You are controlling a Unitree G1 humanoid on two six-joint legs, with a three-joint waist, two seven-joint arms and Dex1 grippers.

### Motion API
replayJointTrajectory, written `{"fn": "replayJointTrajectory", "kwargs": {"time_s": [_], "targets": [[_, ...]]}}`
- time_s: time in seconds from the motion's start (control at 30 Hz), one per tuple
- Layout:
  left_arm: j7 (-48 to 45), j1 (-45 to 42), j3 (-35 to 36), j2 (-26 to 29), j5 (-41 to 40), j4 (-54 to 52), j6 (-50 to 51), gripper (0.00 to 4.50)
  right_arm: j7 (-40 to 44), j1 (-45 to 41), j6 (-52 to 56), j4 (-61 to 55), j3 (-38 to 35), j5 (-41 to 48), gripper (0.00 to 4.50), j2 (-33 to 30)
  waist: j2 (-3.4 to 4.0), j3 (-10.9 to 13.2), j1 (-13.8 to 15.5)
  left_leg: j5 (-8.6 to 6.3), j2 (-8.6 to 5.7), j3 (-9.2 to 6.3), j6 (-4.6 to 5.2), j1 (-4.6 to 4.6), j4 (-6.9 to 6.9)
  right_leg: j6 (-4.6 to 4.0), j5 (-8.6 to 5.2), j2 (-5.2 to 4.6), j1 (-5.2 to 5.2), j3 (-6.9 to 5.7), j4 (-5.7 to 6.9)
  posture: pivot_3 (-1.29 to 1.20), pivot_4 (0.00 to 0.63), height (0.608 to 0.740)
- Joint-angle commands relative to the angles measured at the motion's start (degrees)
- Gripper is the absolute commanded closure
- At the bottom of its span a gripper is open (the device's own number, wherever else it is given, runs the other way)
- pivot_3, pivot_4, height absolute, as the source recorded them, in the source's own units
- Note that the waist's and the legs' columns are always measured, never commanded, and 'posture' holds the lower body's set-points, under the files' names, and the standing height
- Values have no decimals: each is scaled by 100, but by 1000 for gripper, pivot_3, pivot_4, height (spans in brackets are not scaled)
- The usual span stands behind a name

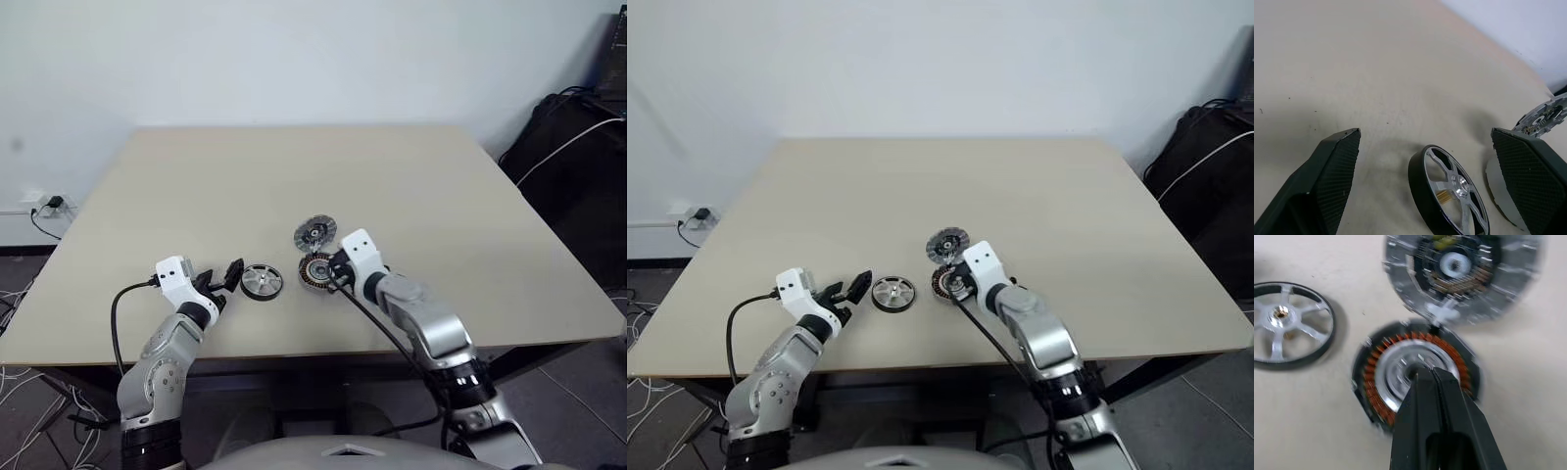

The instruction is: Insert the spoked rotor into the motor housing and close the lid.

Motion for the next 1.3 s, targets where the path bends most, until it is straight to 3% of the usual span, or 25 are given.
{"fn": "replayJointTrajectory", "kwargs": {"time_s": [0.03,0.37,0.53,0.7,0.87,1.03,1.3], "targets": [[-27,-91,-40,29,-45,-60,-31,0,-69,-384,-368,452,30,-90,4488,158,0,0,5,4,-1,1,-7,-1,-1,0,0,0,-1,1,-1,0,0,740],[-5,105,-28,13,-41,-220,-127,0,63,-564,-893,1965,-64,-123,4488,192,1,-2,-16,12,-1,0,-22,-1,-2,-5,-2,-2,-2,13,0,0,0,740],[4,137,-21,28,-39,-269,-150,0,178,-488,-931,2168,-128,-99,4488,142,2,-6,-39,-4,1,-2,-8,45,-2,3,-5,-5,22,8,-1,0,0,740],[6,132,-26,37,-52,-282,-138,0,381,-330,-1027,1296,-202,76,4488,106,4,-6,-40,-7,0,-2,-9,59,-2,28,-20,-9,35,6,1,0,0,740],[-48,151,10,-34,-276,-326,-40,0,495,-26,-842,48,-506,475,4488,54,7,-3,-46,-2,0,-2,-1,10,-4,19,11,-6,6,14,4,0,0,740],[11,160,118,-211,-834,-293,279,0,637,523,-397,-1210,-549,629,4488,-398,6,-3,14,-10,0,-9,3,-6,-4,18,8,-8,-7,9,-4,0,0,740],[310,-96,294,-339,-1326,64,764,0,415,871,-66,-1703,-651,676,4488,-602,-2,4,18,-8,1,-5,5,-2,1,26,-25,-1,1,3,-3,0,0,740]]}}
